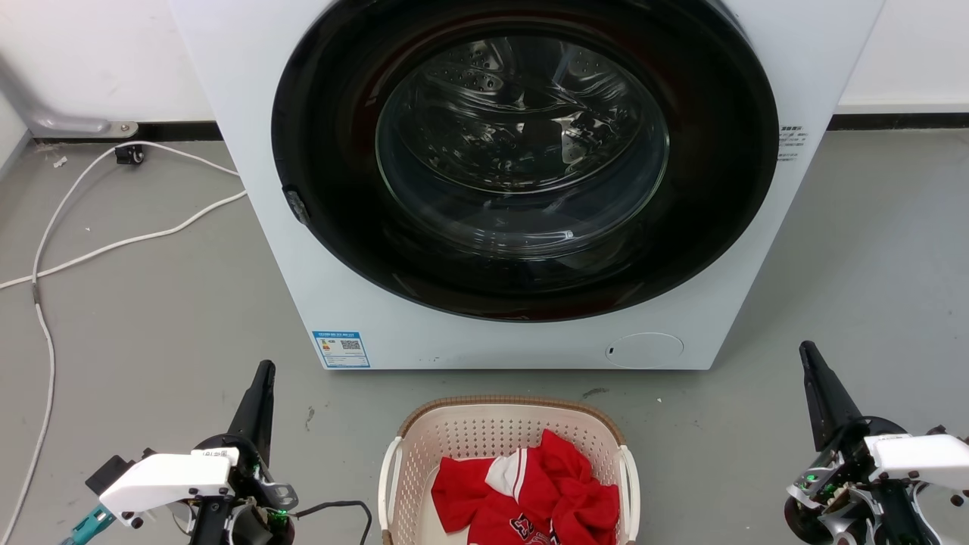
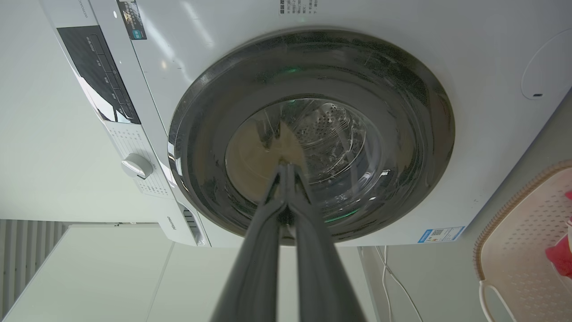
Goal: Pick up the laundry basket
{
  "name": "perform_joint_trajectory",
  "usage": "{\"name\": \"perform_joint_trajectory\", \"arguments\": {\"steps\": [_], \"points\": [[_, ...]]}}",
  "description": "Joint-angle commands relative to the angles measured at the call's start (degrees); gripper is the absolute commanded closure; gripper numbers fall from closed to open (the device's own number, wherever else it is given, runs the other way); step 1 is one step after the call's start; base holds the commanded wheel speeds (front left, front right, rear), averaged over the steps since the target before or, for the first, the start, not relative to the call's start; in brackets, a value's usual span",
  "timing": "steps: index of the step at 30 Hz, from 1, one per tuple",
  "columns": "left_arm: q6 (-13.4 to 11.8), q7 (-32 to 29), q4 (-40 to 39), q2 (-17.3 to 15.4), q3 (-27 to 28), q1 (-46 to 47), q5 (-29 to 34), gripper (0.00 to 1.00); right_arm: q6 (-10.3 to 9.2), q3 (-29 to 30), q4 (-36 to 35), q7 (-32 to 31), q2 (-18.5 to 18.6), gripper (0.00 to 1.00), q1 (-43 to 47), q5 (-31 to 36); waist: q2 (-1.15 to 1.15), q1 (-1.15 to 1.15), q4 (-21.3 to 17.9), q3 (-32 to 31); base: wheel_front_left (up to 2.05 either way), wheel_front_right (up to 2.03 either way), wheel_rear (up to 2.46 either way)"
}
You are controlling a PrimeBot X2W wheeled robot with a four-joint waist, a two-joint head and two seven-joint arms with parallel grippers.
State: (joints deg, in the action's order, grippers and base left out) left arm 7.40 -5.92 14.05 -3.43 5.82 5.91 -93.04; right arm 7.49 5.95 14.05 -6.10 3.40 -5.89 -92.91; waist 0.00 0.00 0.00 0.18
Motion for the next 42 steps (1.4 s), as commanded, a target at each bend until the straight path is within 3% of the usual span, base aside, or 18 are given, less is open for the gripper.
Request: {"name": "perform_joint_trajectory", "arguments": {"steps": [1,39,40,42], "points": [[0.25,-0.22,0.1,0.08,0.15,0.57,0.07,1.0,0.0,0.09,0.07,-0.19,-0.19,1.0,-0.63,0.11,0.0,0.0,0.0,0.0,0.0,0.0,0.0],[0.25,-0.49,0.1,0.31,0.48,0.61,0.47,1.0,0.0,0.34,0.08,-0.35,-0.38,1.0,-0.67,0.36,0.0,0.0,0.0,0.0,0.0,0.0,0.0],[0.25,-0.5,0.1,0.31,0.48,0.61,0.48,0.0,0.0,0.35,0.07,-0.36,-0.38,0.0,-0.67,0.37,0.0,0.0,0.0,0.0,0.0,0.0,0.0],[-0.05,-0.2,0.7,0.37,0.26,-0.44,0.09,0.0,0.0,0.18,0.65,-0.22,-0.2,0.0,0.48,0.18,0.0,0.0,0.0,0.0,0.0,0.0,0.0]]}}
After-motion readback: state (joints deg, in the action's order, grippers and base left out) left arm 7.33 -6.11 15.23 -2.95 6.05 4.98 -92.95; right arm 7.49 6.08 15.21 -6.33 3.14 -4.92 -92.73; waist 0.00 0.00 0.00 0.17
